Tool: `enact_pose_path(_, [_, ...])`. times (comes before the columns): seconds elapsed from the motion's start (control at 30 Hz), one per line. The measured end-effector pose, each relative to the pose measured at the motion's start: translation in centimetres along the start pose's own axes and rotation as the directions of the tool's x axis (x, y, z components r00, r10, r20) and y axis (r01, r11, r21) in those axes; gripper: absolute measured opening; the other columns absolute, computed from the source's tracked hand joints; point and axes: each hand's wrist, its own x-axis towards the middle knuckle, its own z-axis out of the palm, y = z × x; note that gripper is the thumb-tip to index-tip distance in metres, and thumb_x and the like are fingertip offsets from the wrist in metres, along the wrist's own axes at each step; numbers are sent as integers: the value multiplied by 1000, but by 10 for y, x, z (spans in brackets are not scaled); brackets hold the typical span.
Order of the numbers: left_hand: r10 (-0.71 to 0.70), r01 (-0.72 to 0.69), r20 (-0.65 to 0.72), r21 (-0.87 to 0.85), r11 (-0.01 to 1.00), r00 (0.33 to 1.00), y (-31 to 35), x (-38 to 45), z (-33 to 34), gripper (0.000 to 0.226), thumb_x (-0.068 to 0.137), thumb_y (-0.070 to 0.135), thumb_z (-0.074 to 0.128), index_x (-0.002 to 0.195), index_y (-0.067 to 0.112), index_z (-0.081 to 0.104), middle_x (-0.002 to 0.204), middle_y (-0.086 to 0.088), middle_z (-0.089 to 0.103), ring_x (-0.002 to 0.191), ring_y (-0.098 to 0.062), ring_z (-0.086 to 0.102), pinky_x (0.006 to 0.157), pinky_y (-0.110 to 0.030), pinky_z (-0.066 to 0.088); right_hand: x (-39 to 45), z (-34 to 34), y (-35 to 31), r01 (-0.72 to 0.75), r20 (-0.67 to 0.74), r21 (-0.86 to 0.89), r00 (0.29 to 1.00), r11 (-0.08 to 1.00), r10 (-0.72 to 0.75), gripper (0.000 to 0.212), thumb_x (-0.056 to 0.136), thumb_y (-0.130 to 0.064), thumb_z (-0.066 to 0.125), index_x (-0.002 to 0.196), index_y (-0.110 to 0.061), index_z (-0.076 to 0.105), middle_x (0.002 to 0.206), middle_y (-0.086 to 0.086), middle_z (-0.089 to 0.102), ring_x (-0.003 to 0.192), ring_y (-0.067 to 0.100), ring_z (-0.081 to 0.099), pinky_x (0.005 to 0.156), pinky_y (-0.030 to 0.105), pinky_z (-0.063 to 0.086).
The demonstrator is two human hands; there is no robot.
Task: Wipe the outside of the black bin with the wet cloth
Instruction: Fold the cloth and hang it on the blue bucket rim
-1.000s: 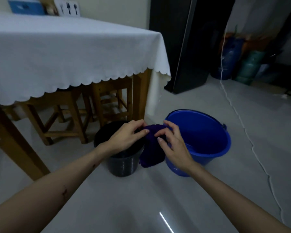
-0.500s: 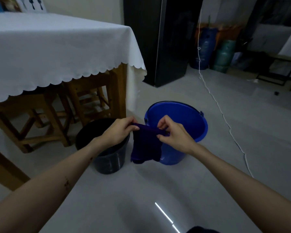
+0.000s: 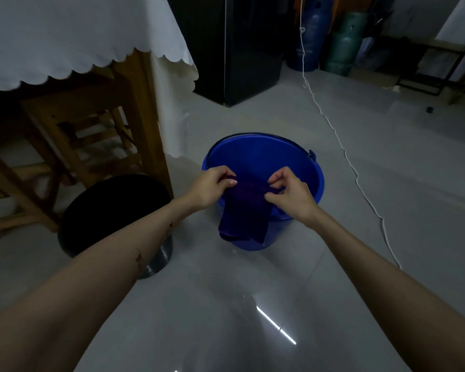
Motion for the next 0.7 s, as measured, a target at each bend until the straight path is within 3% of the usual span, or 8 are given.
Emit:
enact_pose_path(0.1, [-78, 90, -138, 82, 993, 987, -8, 26, 21, 18, 94, 18, 59, 108, 8, 62, 102, -6, 66, 96, -20, 61, 83, -31, 48, 20, 12, 18, -46, -81, -4, 996, 999, 46, 26, 82, -10, 69, 101, -15, 52, 91, -4, 58, 79, 6, 56, 64, 15, 46])
enact_pose_path(0.2, [-69, 96, -173, 149, 984, 982, -16, 27, 39, 29, 92, 13, 61, 120, 7, 54, 119, -11, 57, 105, -23, 57, 91, -32, 46, 26, 29, 36, -42, -78, -95, 996, 995, 34, 20, 86, -8, 65, 99, -15, 52, 92, -2, 58, 83, 13, 56, 73, 29, 50])
enact_pose_path(0.33, [201, -187, -7, 332, 925, 980, -38, -1, 49, 31, 93, 15, 58, 123, 7, 58, 125, -12, 55, 117, -28, 52, 102, -28, 34, 13, 44, 59, 7, 88, -196, 996, 981, 11, 5, 95, -22, 57, 96, -19, 61, 97, -1, 65, 92, 19, 61, 81, 37, 50])
enact_pose_path(0.4, [274, -306, 136, 408, 860, 952, -48, -14, 49, 34, 96, 20, 54, 128, 10, 57, 131, -10, 57, 126, -26, 48, 106, -27, 29, 2, 45, 63, 106, 112, -298, 991, 949, -76, 21, 98, -37, 48, 100, -23, 63, 105, -2, 65, 99, 19, 59, 88, 42, 48])
enact_pose_path(0.47, [247, -318, 212, 430, 845, 945, -57, -23, 49, 46, 98, 23, 50, 143, 13, 42, 146, -6, 46, 139, -21, 35, 114, -27, 22, -8, 46, 68, 197, 129, -477, 980, 857, -154, 34, 99, -47, 41, 114, -25, 62, 133, 1, 57, 123, 22, 48, 106, 46, 37])
enact_pose_path(0.53, [235, -309, 216, 440, 843, 948, -62, -27, 51, 51, 100, 21, 46, 148, 15, 32, 153, -5, 36, 144, -19, 27, 116, -27, 17, -18, 48, 71, 220, 195, -591, 973, 777, -127, 43, 101, -49, 35, 132, -24, 51, 147, 2, 43, 139, 21, 32, 117, 45, 18])
enact_pose_path(0.6, [234, -306, 208, 453, 837, 950, -62, -28, 53, 48, 101, 21, 42, 148, 14, 32, 152, -6, 37, 143, -21, 29, 117, -28, 19, -24, 52, 71, 191, 212, -610, 974, 769, -74, 47, 102, -50, 30, 139, -23, 42, 143, 2, 46, 140, 20, 31, 119, 44, 9])
enact_pose_path(0.7, [272, -320, 168, 465, 825, 947, -63, -24, 56, 42, 102, 22, 38, 143, 14, 39, 144, -8, 47, 132, -23, 42, 113, -33, 31, -22, 56, 69, 155, 179, -618, 982, 771, -54, 47, 101, -49, 26, 134, -20, 43, 133, 2, 51, 132, 21, 37, 119, 45, 8])
